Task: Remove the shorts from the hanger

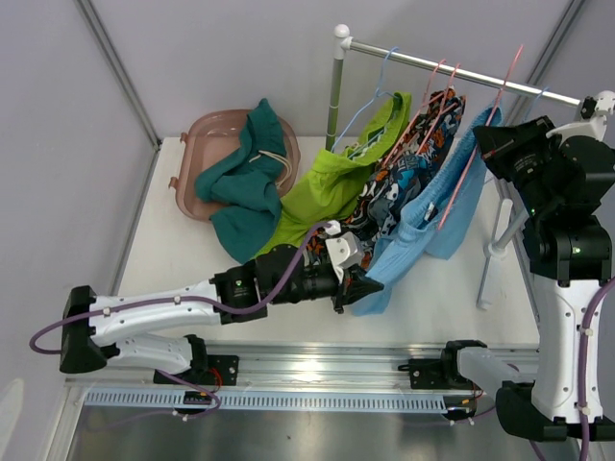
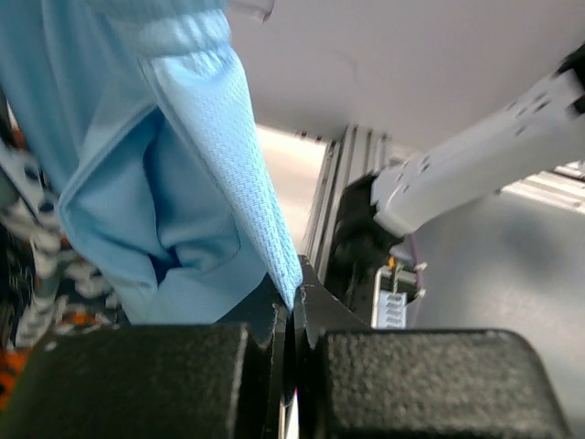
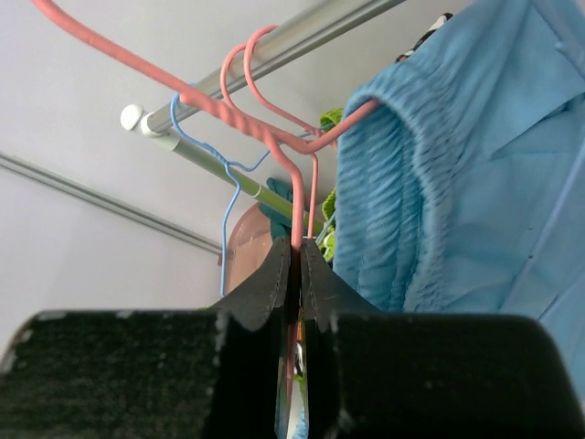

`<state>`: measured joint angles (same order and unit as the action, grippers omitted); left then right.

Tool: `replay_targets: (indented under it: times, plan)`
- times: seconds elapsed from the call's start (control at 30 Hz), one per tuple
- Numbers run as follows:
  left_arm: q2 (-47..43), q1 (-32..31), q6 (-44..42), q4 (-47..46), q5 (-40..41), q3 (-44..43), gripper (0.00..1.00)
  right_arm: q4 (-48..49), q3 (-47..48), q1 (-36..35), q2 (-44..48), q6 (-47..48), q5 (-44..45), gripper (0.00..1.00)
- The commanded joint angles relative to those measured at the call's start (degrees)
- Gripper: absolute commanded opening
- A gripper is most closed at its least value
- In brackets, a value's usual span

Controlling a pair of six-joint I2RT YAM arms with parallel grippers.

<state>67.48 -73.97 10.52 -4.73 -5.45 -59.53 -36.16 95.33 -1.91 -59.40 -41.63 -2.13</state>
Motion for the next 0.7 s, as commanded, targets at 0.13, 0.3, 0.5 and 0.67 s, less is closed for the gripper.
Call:
replay_targets:
  times: [0.13, 0.3, 0.5, 0.67]
  plan:
    - [4.93, -1.26, 2.92, -3.61, -0.87, 4.60, 0.00, 7.69, 3.99, 1.30, -0.81, 0.93, -1.12, 0.00]
    - [13.01, -1.17, 4.33, -2.14, 8.33, -5.02, 0.00, 5.93, 2.86, 1.30, 0.59, -1.00, -3.57, 0.00]
    - [25.75, 3.03, 4.15, 7.60, 15.47, -23.51, 0.00, 3.82, 1.35, 1.30, 3.06, -3.20, -4.98, 0.00]
    - [36.38, 9.02, 8.54, 17.64, 16.00, -41.15, 0.00, -2.49, 4.69, 1.38, 3.32, -5.74, -8.05, 0.00]
